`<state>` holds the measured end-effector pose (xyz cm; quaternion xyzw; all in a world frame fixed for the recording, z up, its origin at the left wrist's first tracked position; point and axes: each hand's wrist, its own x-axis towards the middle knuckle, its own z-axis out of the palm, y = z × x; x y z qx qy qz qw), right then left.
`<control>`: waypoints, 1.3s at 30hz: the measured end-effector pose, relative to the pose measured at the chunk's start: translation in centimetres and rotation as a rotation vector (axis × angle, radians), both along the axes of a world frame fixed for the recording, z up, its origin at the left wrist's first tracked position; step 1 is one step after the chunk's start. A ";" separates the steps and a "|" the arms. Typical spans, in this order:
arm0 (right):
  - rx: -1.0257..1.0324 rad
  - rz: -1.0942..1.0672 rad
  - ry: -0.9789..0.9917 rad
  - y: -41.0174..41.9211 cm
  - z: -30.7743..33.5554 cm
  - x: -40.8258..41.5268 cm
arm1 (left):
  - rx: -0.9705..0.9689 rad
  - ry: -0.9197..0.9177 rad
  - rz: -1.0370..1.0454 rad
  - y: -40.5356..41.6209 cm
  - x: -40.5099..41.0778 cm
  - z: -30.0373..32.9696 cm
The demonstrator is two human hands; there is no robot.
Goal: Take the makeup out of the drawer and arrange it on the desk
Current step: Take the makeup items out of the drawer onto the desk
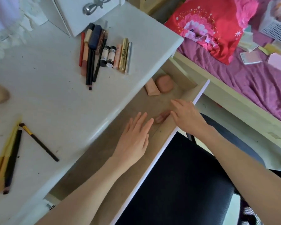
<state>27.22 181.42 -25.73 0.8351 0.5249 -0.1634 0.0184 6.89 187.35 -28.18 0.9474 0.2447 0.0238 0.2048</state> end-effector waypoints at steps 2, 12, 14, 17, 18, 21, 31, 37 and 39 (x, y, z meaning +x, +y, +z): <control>-0.032 0.017 -0.095 0.8 -0.5 1.5 | -0.059 0.048 0.023 0.2 1.4 -1.6; -0.103 -0.070 -0.047 7.2 -4.2 5.8 | -0.266 0.046 0.110 1.3 8.5 -6.9; -0.066 -0.095 0.035 8.3 -5.2 6.5 | -0.248 0.058 0.128 1.5 9.3 -7.6; -0.033 -0.175 0.243 9.8 -6.5 7.5 | -0.226 0.054 0.182 1.8 9.8 -8.5; -0.010 -0.224 0.312 10.2 -6.9 7.7 | -0.226 0.046 0.205 1.9 9.8 -8.8; 0.061 -0.339 0.352 11.0 -7.7 7.8 | -0.217 0.023 0.241 1.9 9.9 -9.2; 0.141 -0.520 0.409 9.1 -6.0 6.1 | -0.430 -0.179 0.289 1.4 6.4 -5.0; 0.356 -0.640 0.413 6.6 -2.1 2.8 | -0.380 -0.365 0.324 1.0 3.9 0.2; 0.456 -0.702 0.501 5.3 -0.7 1.1 | -0.287 -0.482 0.357 1.5 3.2 2.6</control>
